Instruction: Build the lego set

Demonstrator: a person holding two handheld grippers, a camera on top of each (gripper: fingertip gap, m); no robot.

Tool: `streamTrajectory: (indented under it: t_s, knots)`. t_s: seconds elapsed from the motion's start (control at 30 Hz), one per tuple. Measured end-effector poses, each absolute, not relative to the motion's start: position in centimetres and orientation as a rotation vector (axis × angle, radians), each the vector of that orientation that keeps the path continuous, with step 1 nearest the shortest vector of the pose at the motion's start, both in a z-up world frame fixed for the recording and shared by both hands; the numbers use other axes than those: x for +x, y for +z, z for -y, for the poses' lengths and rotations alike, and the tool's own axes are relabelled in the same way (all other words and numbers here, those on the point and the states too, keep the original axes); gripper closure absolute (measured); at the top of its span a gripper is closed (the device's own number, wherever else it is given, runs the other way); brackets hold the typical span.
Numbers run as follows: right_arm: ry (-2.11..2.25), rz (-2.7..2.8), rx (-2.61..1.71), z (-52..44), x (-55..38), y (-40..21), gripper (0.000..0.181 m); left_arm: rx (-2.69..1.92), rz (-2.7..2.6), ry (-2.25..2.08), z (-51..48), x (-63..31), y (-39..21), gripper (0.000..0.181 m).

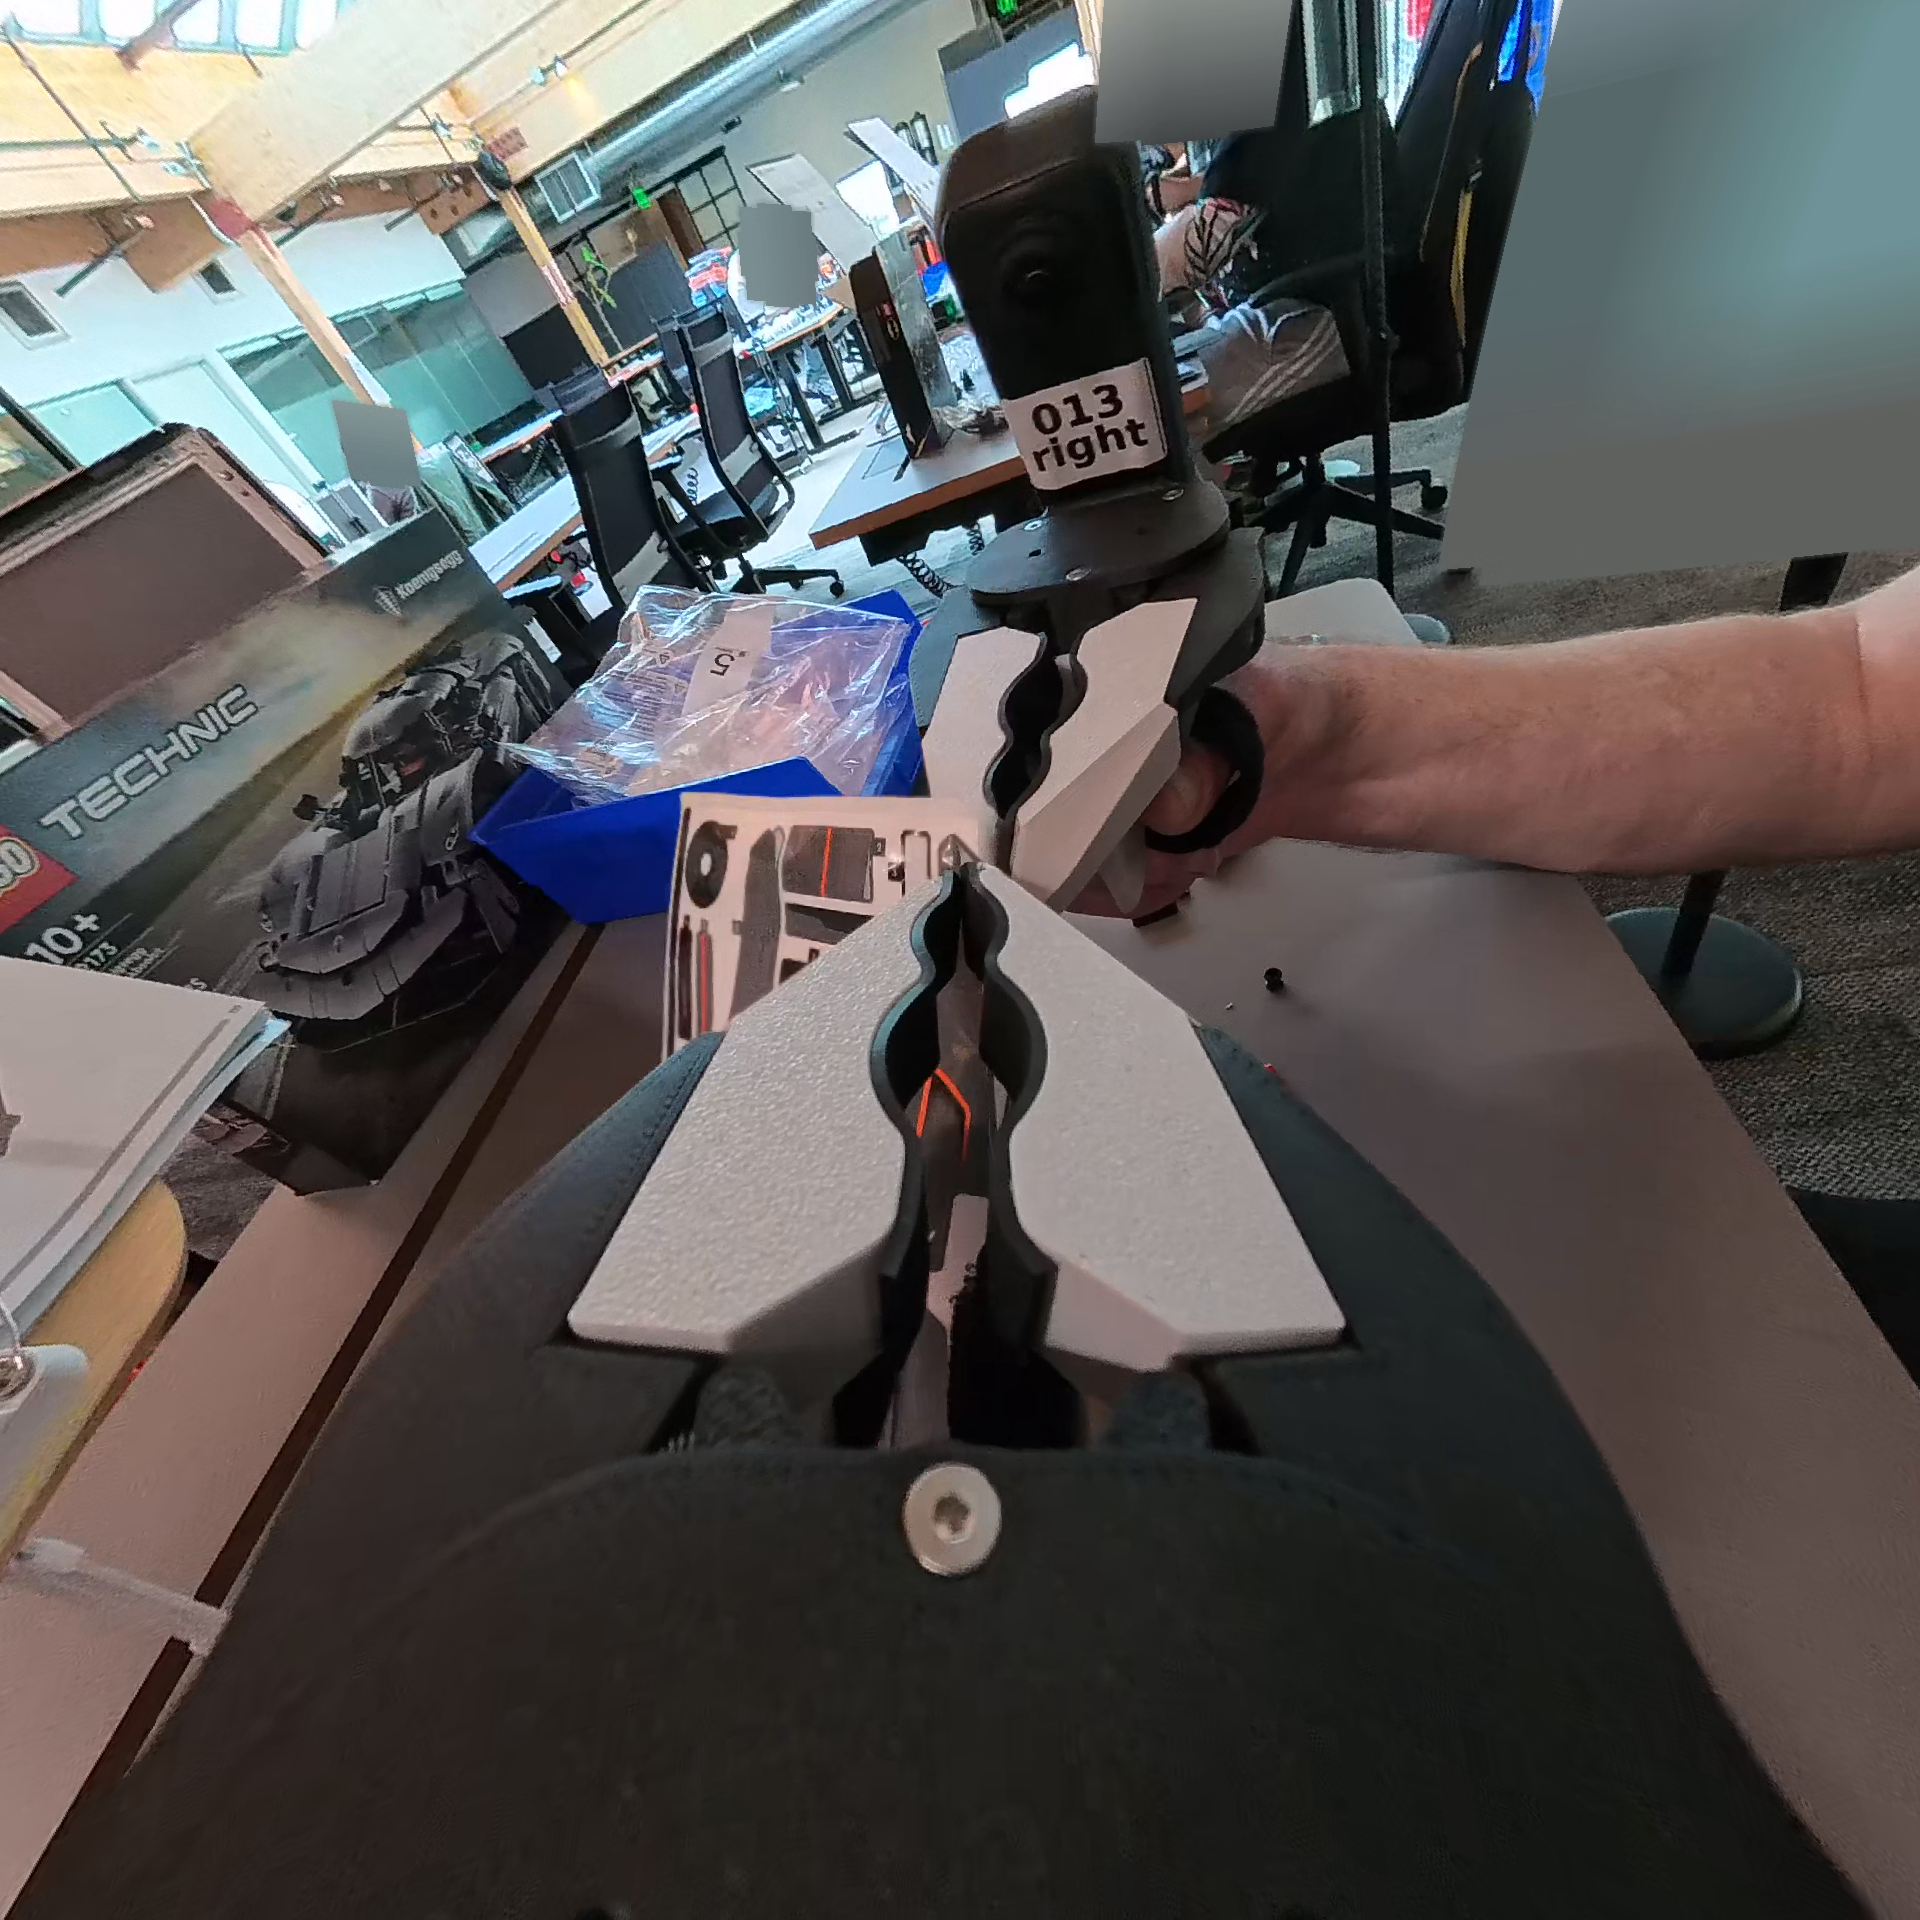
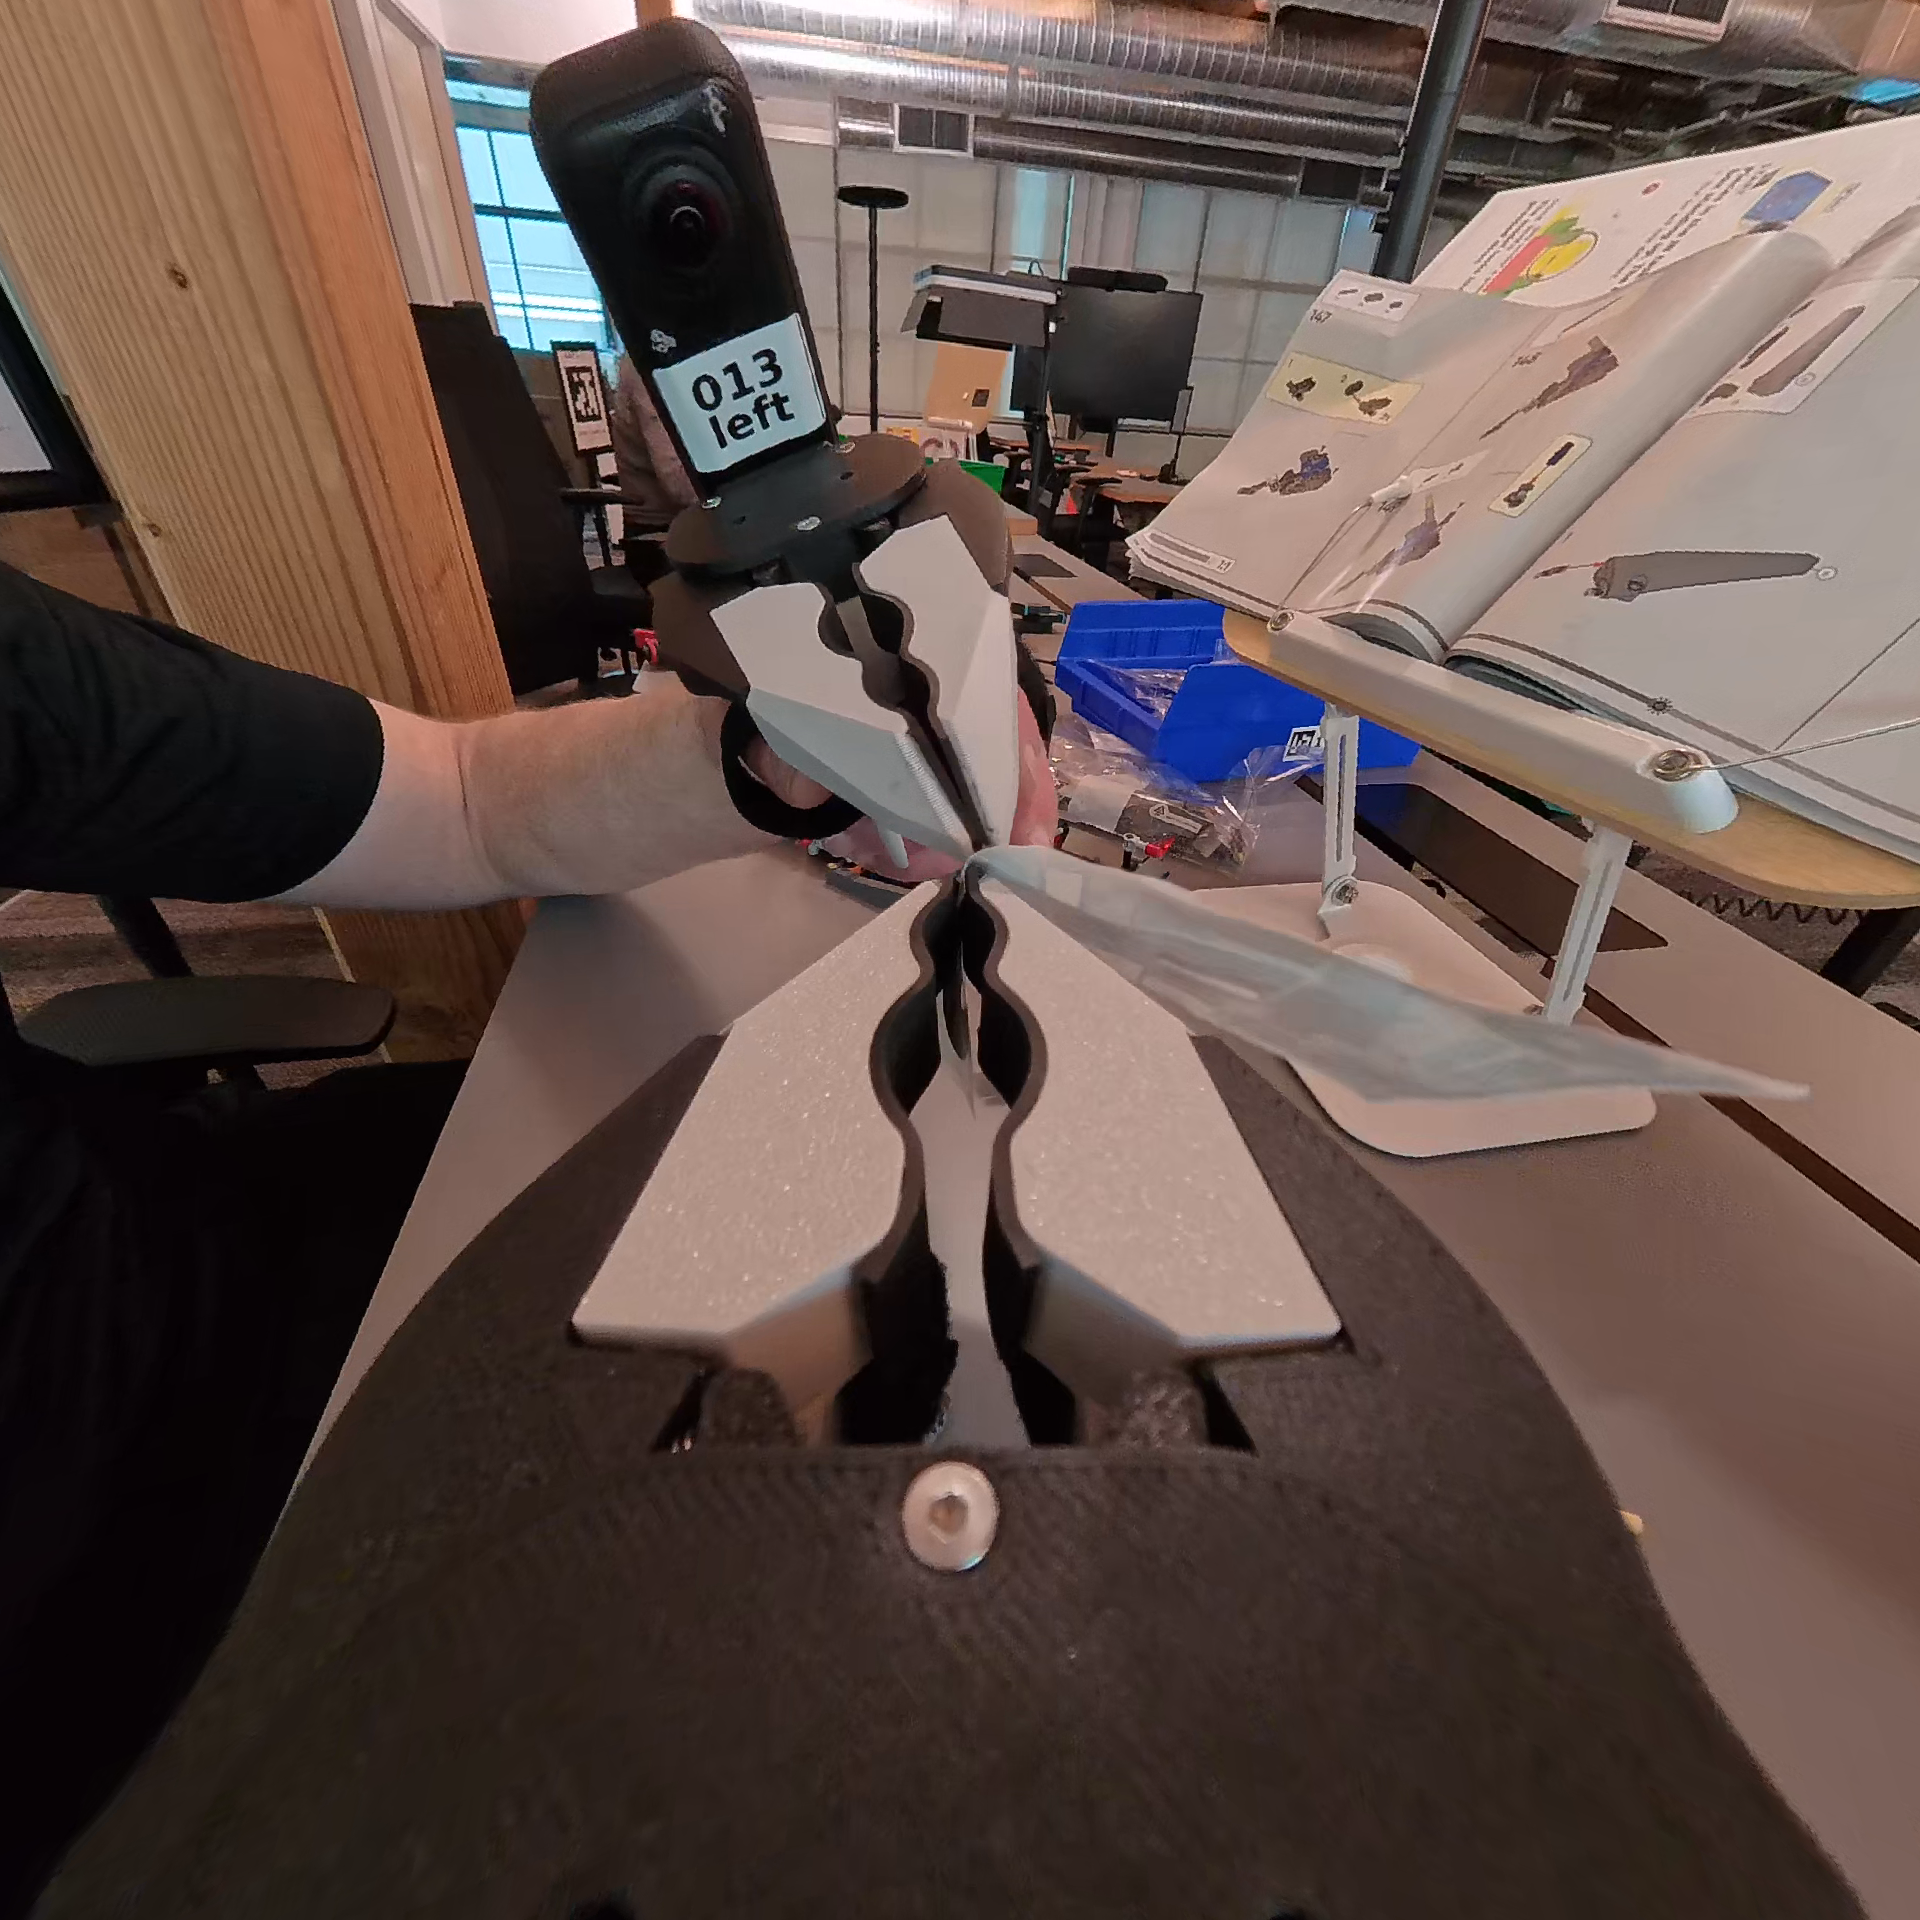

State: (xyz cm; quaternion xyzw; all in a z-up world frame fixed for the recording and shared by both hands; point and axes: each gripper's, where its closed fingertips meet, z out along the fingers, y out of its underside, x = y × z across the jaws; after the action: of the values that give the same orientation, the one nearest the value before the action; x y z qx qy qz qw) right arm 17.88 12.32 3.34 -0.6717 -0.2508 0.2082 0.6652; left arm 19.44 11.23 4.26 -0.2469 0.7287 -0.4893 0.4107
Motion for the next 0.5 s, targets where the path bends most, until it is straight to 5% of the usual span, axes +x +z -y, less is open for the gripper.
streamTrajectory:
  t_s: [0.5]
  knots:
    - [0.482,0.521,-1.481,-12.1,18.5,4.2,0.181,-0.677,-1.713,-1.303,-12.5,19.6,6.0,0.181]
